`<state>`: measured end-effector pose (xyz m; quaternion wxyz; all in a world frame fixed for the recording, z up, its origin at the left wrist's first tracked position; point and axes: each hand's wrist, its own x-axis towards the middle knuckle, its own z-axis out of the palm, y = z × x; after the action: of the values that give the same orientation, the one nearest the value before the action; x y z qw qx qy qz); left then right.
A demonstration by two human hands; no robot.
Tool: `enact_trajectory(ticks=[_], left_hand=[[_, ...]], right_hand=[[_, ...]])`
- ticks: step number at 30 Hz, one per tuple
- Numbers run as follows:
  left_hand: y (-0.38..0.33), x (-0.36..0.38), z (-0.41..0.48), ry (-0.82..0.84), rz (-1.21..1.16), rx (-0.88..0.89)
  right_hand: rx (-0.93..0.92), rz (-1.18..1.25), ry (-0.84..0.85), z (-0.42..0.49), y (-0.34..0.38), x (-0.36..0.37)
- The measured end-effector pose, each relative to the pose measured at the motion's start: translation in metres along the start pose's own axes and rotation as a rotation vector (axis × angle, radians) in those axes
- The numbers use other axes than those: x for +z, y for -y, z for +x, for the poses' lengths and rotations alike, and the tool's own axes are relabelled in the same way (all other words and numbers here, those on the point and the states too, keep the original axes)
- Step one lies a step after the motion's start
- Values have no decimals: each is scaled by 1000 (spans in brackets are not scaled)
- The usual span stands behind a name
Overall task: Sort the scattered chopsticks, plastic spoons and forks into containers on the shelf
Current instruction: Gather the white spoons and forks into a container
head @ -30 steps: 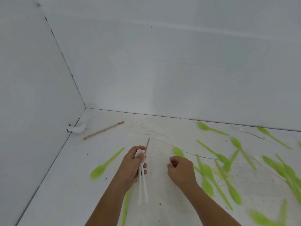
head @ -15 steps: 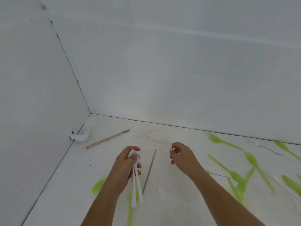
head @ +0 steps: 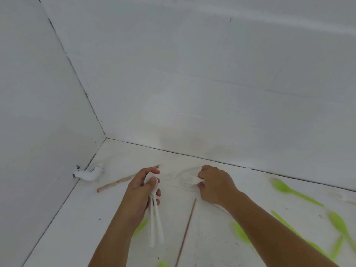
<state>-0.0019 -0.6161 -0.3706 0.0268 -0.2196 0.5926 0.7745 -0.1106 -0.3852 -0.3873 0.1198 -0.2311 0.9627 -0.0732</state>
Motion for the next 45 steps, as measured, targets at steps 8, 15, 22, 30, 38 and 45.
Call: enact_trajectory(ticks=[8,15,22,30,38,45], left_hand=[[-4,-4,7,13,-64,5],[-5,-10,11,11,-75,13],[1,-5,15,-11,77,-111],[1,35,-8,75,94,-188],[-23,90,-82,393,24,-63],[-20,149,-140,591,72,-45]], right_hand=[[-213,67,-158,38,1,-15],[-414,-3,-217,58,5,6],[-251,163,-174,51,8,9],[294,1015,-143,-45,37,-31],[396,1362,-115,-164,37,-56],[452,1469,-210,-273,3,-88]])
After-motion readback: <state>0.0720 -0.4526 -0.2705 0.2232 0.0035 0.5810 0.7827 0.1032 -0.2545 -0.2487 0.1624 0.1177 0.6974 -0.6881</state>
